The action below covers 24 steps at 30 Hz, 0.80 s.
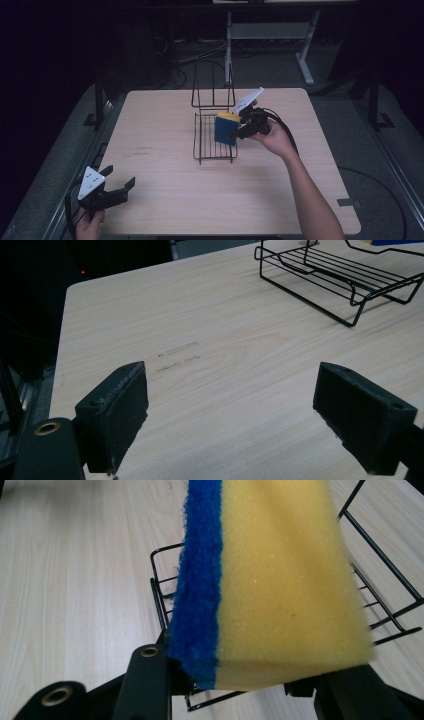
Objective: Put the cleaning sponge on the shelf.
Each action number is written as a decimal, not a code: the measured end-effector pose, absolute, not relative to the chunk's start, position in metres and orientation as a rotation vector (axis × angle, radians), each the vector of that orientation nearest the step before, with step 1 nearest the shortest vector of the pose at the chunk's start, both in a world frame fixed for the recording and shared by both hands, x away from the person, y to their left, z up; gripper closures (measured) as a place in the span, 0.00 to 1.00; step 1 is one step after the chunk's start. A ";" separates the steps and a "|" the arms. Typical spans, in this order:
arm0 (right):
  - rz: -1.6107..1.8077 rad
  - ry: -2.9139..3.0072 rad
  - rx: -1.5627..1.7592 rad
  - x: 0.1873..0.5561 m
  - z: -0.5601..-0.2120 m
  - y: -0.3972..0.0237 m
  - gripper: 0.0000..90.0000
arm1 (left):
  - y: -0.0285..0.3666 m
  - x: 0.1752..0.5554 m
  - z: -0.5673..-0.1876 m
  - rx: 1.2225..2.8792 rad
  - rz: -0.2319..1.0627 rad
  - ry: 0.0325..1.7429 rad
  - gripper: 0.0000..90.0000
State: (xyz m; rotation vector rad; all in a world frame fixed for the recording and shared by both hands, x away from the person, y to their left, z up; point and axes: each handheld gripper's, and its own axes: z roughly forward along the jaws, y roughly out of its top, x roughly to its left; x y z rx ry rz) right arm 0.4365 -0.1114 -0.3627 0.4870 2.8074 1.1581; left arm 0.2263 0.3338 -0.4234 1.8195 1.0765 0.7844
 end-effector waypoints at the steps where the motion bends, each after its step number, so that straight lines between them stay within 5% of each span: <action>1: 1.168 2.811 0.485 0.438 -0.363 -0.110 0.63 | 0.334 0.226 -0.423 1.819 0.784 1.077 0.15; 24: 1.116 2.878 0.499 0.460 -0.388 -0.090 0.63 | 0.334 0.227 -0.423 1.818 0.786 1.078 0.15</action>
